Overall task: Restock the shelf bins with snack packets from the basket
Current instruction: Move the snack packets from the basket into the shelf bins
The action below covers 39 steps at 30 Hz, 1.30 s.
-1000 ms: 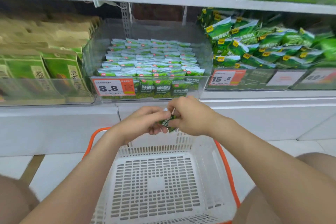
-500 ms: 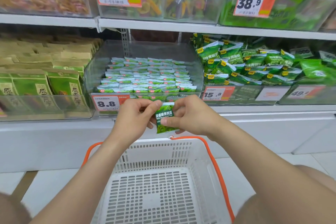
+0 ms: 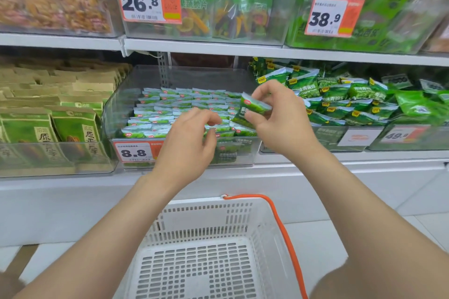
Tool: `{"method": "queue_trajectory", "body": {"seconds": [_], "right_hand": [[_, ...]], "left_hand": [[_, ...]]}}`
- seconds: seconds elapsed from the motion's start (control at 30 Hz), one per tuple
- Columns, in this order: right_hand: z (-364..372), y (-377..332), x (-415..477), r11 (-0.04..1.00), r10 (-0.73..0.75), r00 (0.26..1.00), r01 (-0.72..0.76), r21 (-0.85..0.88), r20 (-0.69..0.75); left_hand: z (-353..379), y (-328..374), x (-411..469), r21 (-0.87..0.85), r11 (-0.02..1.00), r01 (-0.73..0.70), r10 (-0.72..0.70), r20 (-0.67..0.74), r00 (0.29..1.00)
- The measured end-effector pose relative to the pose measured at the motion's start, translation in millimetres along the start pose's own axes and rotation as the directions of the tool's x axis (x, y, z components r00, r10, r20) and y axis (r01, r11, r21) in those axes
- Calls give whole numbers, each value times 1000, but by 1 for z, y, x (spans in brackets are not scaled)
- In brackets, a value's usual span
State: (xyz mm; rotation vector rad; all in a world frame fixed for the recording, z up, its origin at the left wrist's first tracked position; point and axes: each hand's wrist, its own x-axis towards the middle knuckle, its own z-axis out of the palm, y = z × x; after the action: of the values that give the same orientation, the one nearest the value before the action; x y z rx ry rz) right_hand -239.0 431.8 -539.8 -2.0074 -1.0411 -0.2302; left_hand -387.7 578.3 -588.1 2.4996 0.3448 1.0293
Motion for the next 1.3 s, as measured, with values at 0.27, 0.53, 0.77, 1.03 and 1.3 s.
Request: {"method": "queue_trajectory", "body": {"seconds": [0.27, 0.53, 0.77, 1.03, 1.3], "right_hand": [[12, 8, 20, 841, -138, 924, 300, -451, 357], [9, 2, 29, 597, -124, 856, 468, -651, 502], [16, -11, 31, 511, -50, 820, 511, -691, 570], [21, -24, 28, 578, 13, 802, 482, -659, 598], [18, -29, 39, 641, 0, 842, 414, -646, 539]], "left_hand": [[9, -2, 42, 186, 980, -71, -24, 467, 884], [7, 1, 90, 157, 987, -30, -88, 692, 717], [5, 10, 99, 193, 978, -74, -93, 731, 676], [5, -1, 95, 156, 986, -53, -90, 781, 618], [12, -9, 95, 331, 927, -176, -114, 695, 710]]}}
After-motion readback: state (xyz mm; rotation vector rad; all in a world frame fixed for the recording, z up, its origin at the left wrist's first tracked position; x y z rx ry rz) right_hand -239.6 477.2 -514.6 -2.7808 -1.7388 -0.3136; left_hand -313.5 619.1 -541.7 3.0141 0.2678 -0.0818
